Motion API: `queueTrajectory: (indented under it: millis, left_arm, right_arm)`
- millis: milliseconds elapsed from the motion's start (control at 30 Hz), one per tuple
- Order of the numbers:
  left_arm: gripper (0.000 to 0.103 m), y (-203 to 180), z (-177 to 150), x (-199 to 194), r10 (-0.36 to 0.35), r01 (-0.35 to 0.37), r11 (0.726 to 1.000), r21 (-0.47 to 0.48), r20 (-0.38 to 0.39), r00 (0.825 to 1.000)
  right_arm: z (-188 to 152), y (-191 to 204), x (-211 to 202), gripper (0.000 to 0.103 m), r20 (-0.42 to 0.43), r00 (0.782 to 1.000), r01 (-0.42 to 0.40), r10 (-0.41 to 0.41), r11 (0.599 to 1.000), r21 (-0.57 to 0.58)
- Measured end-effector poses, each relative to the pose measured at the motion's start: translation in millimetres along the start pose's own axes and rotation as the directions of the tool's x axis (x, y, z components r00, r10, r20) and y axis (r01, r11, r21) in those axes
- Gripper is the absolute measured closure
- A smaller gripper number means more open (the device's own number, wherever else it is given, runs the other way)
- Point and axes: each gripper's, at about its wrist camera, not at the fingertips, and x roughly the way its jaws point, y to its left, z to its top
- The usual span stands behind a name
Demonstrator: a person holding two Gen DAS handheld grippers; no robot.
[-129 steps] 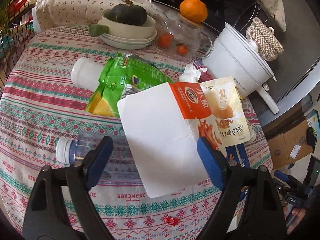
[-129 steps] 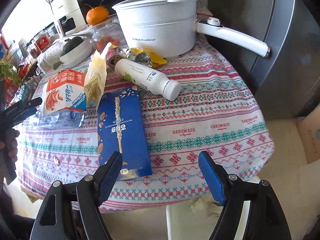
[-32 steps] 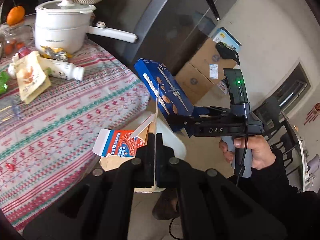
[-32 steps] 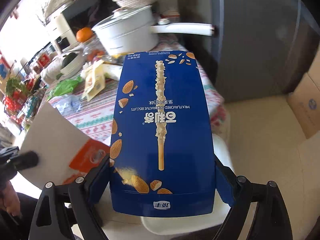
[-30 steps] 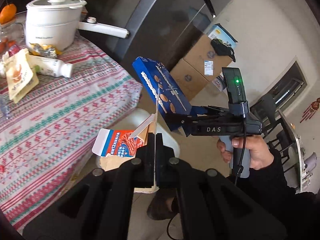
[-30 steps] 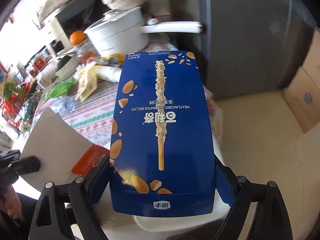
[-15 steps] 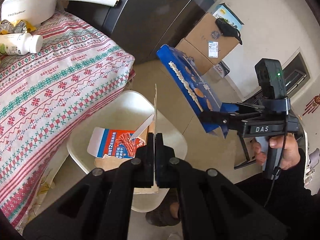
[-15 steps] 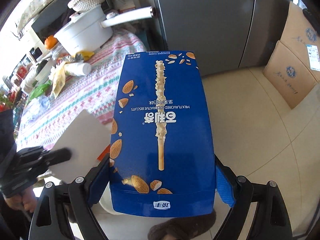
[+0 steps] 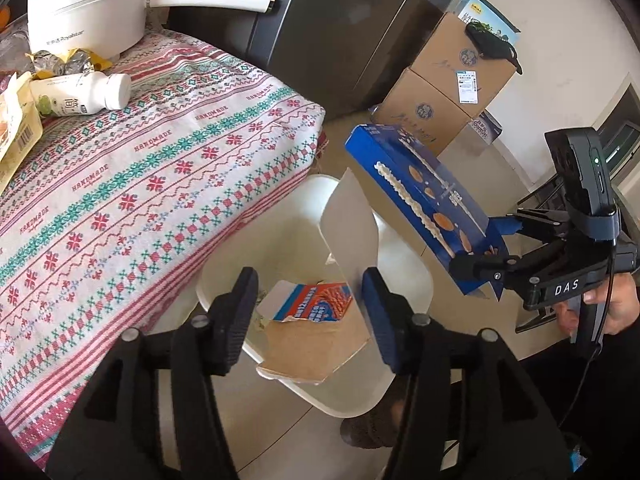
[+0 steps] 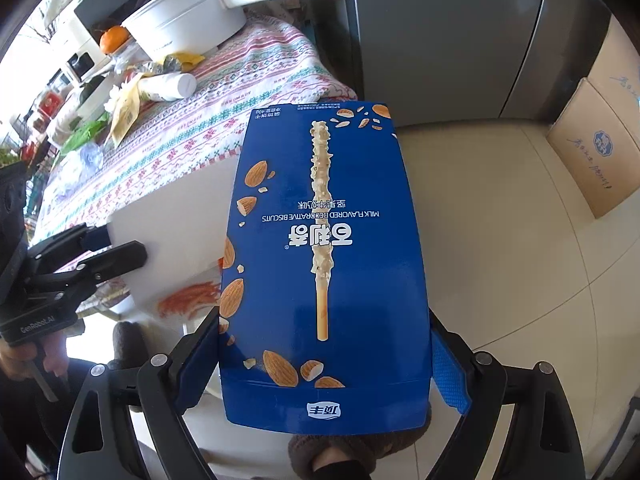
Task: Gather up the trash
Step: 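Drop the snack bag and blue box into the white bin with both tools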
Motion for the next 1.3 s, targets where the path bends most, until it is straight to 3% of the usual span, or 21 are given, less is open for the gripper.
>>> queueTrajectory:
  millis: [200,333,467,633,800,1000,1100,1300]
  left_arm:
    - [0.029,2,-6,-5,0.018,-0.017,0.999,0.026,-0.021,1.000]
    - [0.026,0,-10,-10,0.031,-0.030,0.999,0.045,-0.035,0.999]
    - [0.020,4,-13,-20,0.092,-0.091,0.995,0.043,-0.028,0.995]
    - [0.017,16,-16,-33,0.240,-0.240,0.970,0.048,-0.010,0.971]
    - [0.016,29,-19,-48,0.336,-0.336,0.941,0.038,0.015,0.942]
    - [0.011,39,-21,-60,0.376,-0.377,0.926,0.027,0.035,0.926]
    - [0.009,43,-21,-64,0.384,-0.384,0.923,0.017,0.036,0.923]
    - [0.008,50,-23,-74,0.404,-0.405,0.914,-0.002,0.040,0.914]
  right_arm:
    - [0,-1,-3,0.011,0.006,1.000,0.002,-0.003,1.000,0.002]
    - [2,1,-3,0.011,0.004,1.000,0.002,-0.002,1.000,0.000]
    - [1,6,3,0.011,-0.028,1.000,-0.001,0.001,1.000,-0.028]
    - [-6,20,20,0.011,-0.100,0.995,0.000,-0.009,0.996,-0.088]
    - [-13,31,41,0.011,-0.193,0.981,0.006,-0.032,0.991,-0.131]
    - [-16,37,53,0.009,-0.234,0.971,0.007,-0.043,0.988,-0.151]
    - [-14,43,55,0.004,-0.230,0.971,0.027,-0.068,0.984,-0.175]
    - [-6,55,51,0.003,-0.213,0.974,0.032,-0.072,0.982,-0.187]
